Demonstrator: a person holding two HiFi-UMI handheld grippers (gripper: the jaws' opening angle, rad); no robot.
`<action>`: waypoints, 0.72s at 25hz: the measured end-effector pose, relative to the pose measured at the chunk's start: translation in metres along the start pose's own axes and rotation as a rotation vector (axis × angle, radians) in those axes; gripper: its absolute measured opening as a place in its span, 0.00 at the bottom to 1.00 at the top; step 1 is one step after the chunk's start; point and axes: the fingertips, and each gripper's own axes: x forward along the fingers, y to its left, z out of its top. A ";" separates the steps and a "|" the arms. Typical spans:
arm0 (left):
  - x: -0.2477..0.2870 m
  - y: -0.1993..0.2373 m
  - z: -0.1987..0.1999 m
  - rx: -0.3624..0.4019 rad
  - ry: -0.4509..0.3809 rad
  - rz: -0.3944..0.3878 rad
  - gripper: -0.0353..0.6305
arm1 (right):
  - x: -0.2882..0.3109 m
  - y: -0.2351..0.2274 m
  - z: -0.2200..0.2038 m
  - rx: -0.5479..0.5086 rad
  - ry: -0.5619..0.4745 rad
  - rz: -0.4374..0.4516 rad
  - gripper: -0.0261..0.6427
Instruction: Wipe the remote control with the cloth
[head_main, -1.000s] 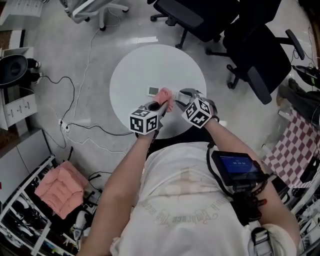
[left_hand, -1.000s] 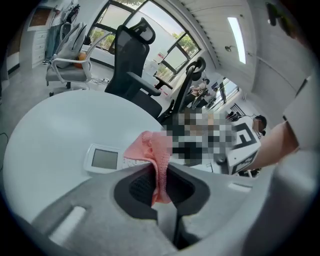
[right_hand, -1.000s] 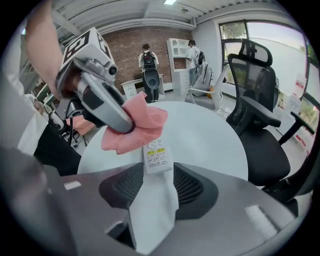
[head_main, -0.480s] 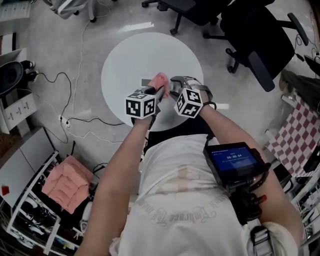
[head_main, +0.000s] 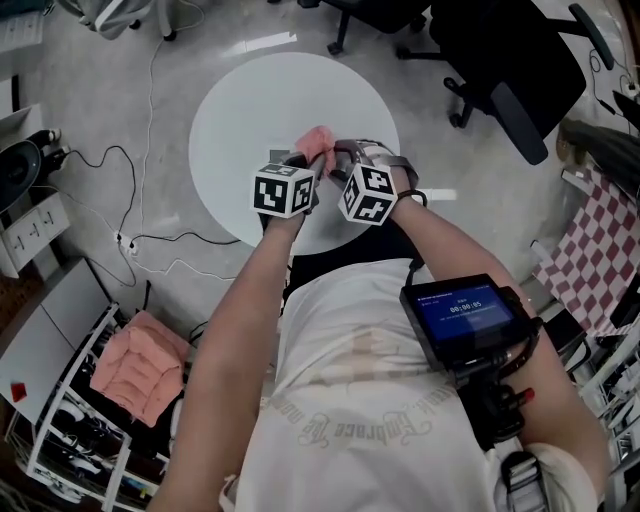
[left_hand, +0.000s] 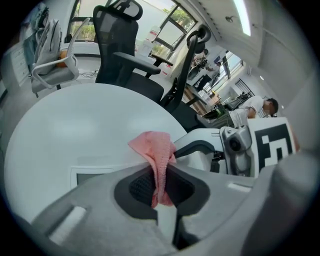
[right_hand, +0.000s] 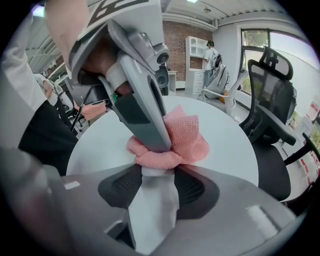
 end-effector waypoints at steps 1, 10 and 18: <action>-0.001 0.003 -0.001 0.017 0.000 0.007 0.09 | 0.001 0.000 0.001 -0.002 0.003 -0.001 0.36; -0.018 0.029 -0.006 0.016 -0.030 0.065 0.09 | 0.006 0.004 0.009 -0.021 0.001 0.008 0.35; -0.037 0.060 -0.013 -0.034 -0.059 0.107 0.09 | 0.005 0.002 0.009 -0.027 0.006 0.011 0.35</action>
